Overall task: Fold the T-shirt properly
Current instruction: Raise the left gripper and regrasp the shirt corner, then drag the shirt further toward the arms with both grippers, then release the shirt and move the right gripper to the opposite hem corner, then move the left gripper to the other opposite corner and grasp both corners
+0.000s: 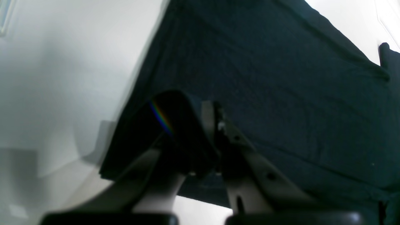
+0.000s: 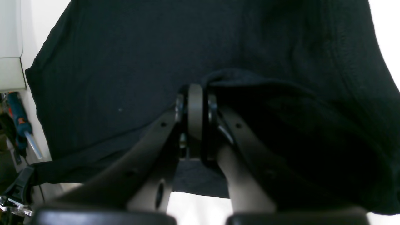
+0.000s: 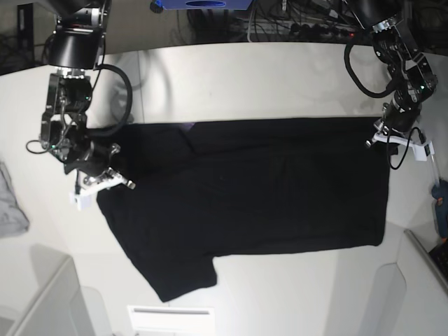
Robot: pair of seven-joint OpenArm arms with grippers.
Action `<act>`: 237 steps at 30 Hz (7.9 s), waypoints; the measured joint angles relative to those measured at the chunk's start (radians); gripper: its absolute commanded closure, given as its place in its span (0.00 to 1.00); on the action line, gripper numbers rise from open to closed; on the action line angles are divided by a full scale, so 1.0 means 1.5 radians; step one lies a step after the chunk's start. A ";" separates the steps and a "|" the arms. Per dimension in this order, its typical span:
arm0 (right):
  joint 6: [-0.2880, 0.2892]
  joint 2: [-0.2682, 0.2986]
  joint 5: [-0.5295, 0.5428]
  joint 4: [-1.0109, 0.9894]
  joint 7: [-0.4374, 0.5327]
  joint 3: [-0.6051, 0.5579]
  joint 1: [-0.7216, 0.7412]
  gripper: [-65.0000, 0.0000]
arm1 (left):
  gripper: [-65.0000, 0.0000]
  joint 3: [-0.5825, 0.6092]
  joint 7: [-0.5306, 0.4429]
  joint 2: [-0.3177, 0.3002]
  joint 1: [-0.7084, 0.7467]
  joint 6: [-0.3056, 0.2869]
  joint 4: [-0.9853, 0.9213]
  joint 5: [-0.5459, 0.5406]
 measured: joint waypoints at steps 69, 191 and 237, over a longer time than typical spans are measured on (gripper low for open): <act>-0.061 -0.119 0.021 0.013 0.203 0.186 -0.156 0.44 | 0.53 -0.128 -0.039 0.020 -0.024 -0.173 -0.210 -0.067; 0.030 0.034 -0.055 -0.310 0.185 -0.037 0.193 0.47 | 1.00 -0.078 0.002 -0.057 0.078 -0.173 0.124 0.227; 0.258 -0.007 -0.075 -0.801 0.494 -0.317 0.414 0.54 | 1.00 -0.082 -0.003 -0.063 0.031 -0.174 0.046 0.233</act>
